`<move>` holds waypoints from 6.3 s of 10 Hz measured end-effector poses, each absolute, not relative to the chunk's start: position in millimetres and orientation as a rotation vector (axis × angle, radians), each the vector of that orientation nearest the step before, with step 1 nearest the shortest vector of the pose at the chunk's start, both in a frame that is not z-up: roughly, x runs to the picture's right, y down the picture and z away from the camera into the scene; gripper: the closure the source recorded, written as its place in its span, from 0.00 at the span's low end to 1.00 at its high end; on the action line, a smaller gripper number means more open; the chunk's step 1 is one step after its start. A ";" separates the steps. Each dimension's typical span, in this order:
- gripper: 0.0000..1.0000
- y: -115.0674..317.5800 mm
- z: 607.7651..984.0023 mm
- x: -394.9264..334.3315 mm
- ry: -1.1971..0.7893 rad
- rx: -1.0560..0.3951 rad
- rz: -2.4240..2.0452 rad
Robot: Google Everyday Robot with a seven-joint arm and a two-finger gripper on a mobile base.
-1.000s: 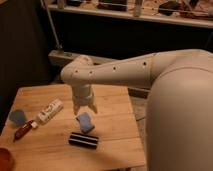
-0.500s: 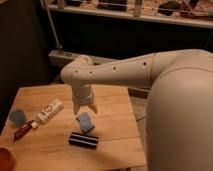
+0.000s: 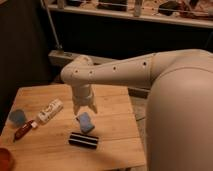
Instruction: Stand the bottle upright
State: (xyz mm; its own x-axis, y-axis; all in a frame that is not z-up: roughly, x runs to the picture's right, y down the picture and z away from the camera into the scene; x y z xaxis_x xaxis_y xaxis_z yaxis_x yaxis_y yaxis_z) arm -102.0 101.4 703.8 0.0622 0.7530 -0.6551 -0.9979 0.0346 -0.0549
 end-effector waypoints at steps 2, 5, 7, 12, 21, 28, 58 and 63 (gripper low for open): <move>0.35 101.4 703.8 -101.9 0.525 -0.588 1.445; 0.35 101.4 703.8 -101.9 0.525 -0.588 1.445; 0.35 101.4 703.8 -102.0 0.525 -0.588 1.445; 0.35 92.7 706.5 -112.6 0.444 -0.589 1.362; 0.35 45.9 698.6 -159.9 -0.147 -0.679 0.674; 0.35 43.3 681.6 -194.3 -0.298 -0.675 0.310; 0.35 73.2 726.0 -305.6 -0.382 -0.553 -0.572; 0.35 106.6 742.4 -332.9 -0.369 -0.550 -0.693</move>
